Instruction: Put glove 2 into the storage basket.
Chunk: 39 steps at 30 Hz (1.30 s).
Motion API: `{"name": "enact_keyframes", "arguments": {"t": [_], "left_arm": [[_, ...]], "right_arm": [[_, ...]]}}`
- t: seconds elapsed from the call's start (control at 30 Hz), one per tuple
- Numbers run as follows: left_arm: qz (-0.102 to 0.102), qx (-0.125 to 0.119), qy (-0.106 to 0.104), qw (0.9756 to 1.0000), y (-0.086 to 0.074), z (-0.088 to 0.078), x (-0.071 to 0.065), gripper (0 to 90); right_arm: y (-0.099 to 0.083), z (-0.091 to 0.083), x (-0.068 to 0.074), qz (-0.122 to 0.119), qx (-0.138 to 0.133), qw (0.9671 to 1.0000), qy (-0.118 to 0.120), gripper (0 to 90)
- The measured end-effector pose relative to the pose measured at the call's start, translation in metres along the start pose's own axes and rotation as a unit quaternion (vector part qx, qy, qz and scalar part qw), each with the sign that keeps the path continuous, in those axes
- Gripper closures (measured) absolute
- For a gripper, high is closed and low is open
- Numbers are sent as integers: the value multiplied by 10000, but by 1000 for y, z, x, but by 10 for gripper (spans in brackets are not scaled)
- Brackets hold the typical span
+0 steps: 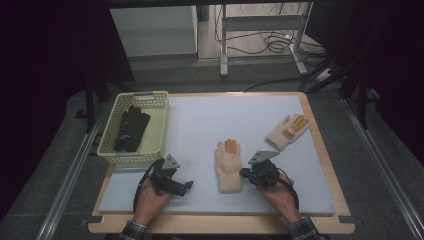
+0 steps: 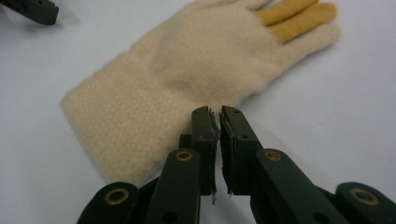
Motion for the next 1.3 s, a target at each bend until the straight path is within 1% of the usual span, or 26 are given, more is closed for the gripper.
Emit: {"name": "enact_keyframes", "arguments": {"t": [0.1, 0.17, 0.3, 0.4, 0.5, 0.57, 0.6, 0.63, 0.73, 0.77, 0.8, 0.83, 1.03, 1.07, 1.1, 1.13, 1.17, 1.2, 1.23, 1.27, 1.3], "left_arm": [[1, 0, -1, 10000, 0, 0, 0, 0], [0, -1, -1, 10000, 0, 0, 0, 0], [0, -2, 0, 10000, 0, 0, 0, 0], [0, 0, -3, 10000, 0, 0, 0, 0], [0, 1, -3, 10000, 0, 0, 0, 0], [0, -1, -2, 10000, 0, 0, 0, 0], [0, -1, -2, 10000, 0, 0, 0, 0], [-1, 0, -2, 10000, 0, 0, 0, 0], [-4, 0, -6, 10000, 0, 0, 0, 0], [-4, 0, -6, 10000, 0, 0, 0, 0], [-5, 0, -6, 10000, 0, 0, 0, 0], [-4, 0, -7, 10000, 0, 0, 0, 0], [-3, 0, -6, 10000, 0, 0, 0, 0], [-3, 0, -6, 10000, 0, 0, 0, 0], [-3, 0, -6, 10000, 0, 0, 0, 0], [-3, 0, -5, 10000, 0, 0, 0, 0], [-3, 0, -5, 10000, 0, 0, 0, 0], [-3, 0, -5, 10000, 0, 0, 0, 0], [-4, 0, -5, 10000, 0, 0, 0, 0], [-2, 0, -5, 10000, 0, 0, 0, 0], [-2, 0, -6, 10000, 0, 0, 0, 0]], "right_arm": [[-3, 3, 4, 41, -27, 9999, 99, 826], [-4, 5, 7, -5, -20, 9999, 172, 826], [-2, 7, 10, -100, -24, 9998, 153, 826], [0, 1, 3, -104, -120, 9999, -54, 779], [0, -5, -10, 42, -214, 9994, -251, 724], [-1, -10, -21, 202, -271, 9987, -369, 687], [-1, -10, -21, 202, -271, 9987, -369, 687], [-2, -14, -34, 378, -342, 9974, -505, 639], [-5, -22, -55, 642, -391, 9945, -728, 608], [-5, -22, -55, 642, -391, 9945, -728, 608], [-8, -29, -69, 837, -478, 9915, -879, 591], [-9, -32, -75, 928, -512, 9898, -950, 583], [-10, -49, -110, 1223, -614, 9808, -1386, 534], [-10, -49, -110, 1223, -614, 9808, -1386, 534], [-9, -52, -121, 1300, -604, 9777, -1533, 513], [-9, -52, -121, 1300, -604, 9777, -1533, 513], [-9, -54, -132, 1395, -589, 9745, -1658, 496], [-9, -54, -137, 1440, -583, 9728, -1718, 496], [-9, -54, -137, 1440, -583, 9728, -1718, 496], [-9, -54, -147, 1545, -589, 9697, -1798, 493], [-9, -54, -152, 1590, -582, 9680, -1851, 483]]}}
Point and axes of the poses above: each handheld gripper's, and its own axes: z roughly forward along the jaws, y roughly out of its top, x roughly to its left, the point moved 2 cm from there along z, roughly forward along the jaws, and after that the axes turned 3 degrees about z, right-handed, at the moved point
